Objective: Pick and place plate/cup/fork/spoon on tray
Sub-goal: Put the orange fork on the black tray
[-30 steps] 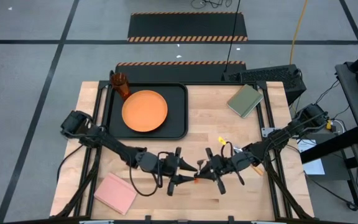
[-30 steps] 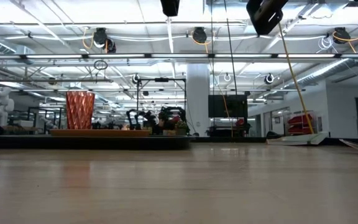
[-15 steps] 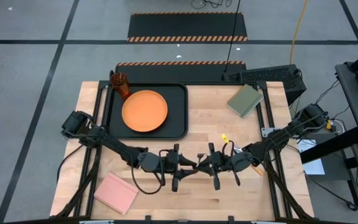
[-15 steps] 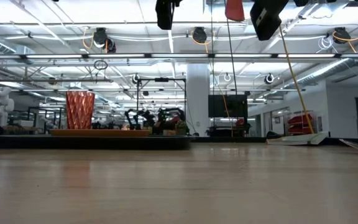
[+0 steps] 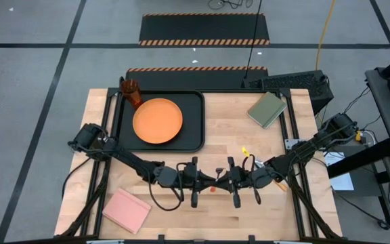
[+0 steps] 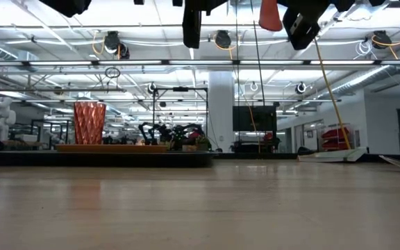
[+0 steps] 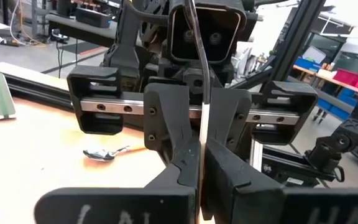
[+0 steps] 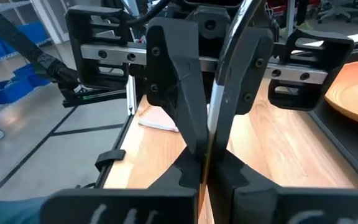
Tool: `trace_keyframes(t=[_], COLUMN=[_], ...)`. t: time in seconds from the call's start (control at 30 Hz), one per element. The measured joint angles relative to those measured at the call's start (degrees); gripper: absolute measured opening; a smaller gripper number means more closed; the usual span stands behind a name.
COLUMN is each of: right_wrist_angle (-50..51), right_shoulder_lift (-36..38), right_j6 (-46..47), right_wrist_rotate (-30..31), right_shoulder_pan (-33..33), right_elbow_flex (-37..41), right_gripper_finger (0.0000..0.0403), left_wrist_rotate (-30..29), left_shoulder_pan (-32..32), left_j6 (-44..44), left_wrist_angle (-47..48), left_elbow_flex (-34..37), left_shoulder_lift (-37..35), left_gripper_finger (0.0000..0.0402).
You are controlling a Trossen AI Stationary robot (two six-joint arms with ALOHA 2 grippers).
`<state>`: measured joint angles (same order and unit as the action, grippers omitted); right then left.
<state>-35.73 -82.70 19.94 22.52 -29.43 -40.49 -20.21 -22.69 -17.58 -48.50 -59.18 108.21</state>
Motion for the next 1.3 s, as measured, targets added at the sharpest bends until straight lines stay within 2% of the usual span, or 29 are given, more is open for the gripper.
trace_keyframes(t=[0.13, 0.33, 0.53, 0.7, 0.83, 1.0, 1.1, 1.3], right_wrist_angle=[-0.2, 1.2, 2.9, 5.1, 5.6, 3.5, -0.8, -9.6], right_shoulder_lift=[0.0, 0.0, 0.2, 0.2, 0.2, 0.1, -0.4, -2.3], right_j6=[2.3, 4.1, 6.8, 12.1, 10.1, 8.9, 6.8, 0.0], right_wrist_rotate=[0.9, 8.7, 9.5, 9.4, 11.9, 24.8, 29.9, 37.5], right_shoulder_pan=[0.0, -1.3, -0.9, -1.0, -1.0, -2.2, -3.4, -5.8], right_elbow_flex=[0.0, -0.2, -0.2, -0.3, -0.3, -0.2, -0.2, -0.2], right_gripper_finger=[0.0017, 0.0084, 0.0146, 0.0195, 0.0227, 0.0239, 0.0234, 0.0221], left_wrist_rotate=[-0.4, -1.3, -6.1, -10.0, -15.1, -26.1, -33.1, -39.1], left_shoulder_pan=[-0.3, -0.2, -0.6, -1.1, -1.7, -3.6, -4.8, -4.8], left_j6=[1.4, 2.5, 4.0, 4.9, 5.1, 2.9, 2.2, -0.6], left_wrist_angle=[0.1, 0.9, 3.3, 9.6, 16.1, 24.4, 25.4, 24.6], left_elbow_flex=[0.0, 0.0, 0.0, 0.0, 0.0, 0.0, 0.1, 0.0], left_shoulder_lift=[-0.3, -0.7, -1.6, -4.2, -7.4, -9.6, -9.4, -7.1], left_gripper_finger=[0.0007, 0.0005, 0.0005, 0.0005, 0.0005, 0.0005, 0.0005, 0.0005])
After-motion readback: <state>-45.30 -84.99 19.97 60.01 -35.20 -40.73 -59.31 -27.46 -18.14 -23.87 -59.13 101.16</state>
